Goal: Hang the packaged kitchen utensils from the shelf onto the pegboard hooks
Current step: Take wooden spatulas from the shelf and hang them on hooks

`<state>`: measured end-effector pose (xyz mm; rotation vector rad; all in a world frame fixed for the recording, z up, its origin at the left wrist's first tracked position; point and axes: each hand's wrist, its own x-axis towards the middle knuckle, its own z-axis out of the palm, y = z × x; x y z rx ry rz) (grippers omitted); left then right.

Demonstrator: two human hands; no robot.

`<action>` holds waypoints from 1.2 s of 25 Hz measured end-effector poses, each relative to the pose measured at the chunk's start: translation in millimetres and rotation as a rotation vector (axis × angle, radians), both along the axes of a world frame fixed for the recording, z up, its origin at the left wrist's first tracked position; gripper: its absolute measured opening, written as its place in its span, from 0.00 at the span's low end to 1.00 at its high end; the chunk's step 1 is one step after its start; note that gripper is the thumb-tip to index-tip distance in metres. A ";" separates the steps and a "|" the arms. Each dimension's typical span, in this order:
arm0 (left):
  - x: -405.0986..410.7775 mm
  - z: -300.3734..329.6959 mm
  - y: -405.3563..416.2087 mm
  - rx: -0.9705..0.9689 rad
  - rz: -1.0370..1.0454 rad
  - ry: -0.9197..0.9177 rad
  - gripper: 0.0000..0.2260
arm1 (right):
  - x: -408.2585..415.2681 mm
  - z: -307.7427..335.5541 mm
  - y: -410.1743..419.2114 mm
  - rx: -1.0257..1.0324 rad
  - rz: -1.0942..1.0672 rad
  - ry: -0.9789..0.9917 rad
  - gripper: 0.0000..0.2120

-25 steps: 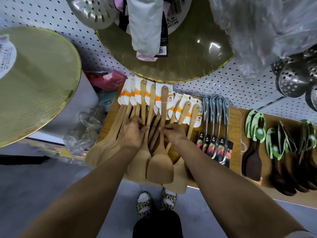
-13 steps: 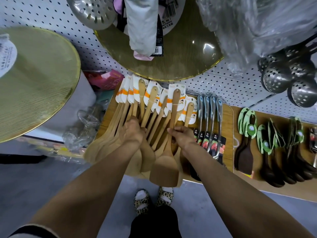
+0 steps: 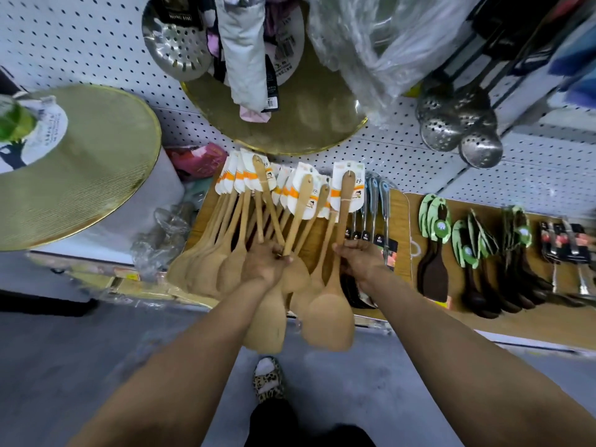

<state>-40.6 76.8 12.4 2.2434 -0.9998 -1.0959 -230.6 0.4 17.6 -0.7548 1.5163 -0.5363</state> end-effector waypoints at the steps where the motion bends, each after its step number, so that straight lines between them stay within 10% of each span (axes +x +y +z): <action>1: -13.6 3.8 4.6 -0.025 -0.010 0.014 0.07 | -14.2 6.9 4.9 -0.012 -0.008 -0.013 0.06; 17: -531.2 122.3 39.1 -0.222 -0.407 0.244 0.08 | -553.7 142.8 125.2 -0.355 -0.429 -0.065 0.01; 30: -927.5 182.6 -119.0 -0.402 -0.760 0.440 0.12 | -921.3 222.5 42.0 -0.648 -0.796 0.072 0.03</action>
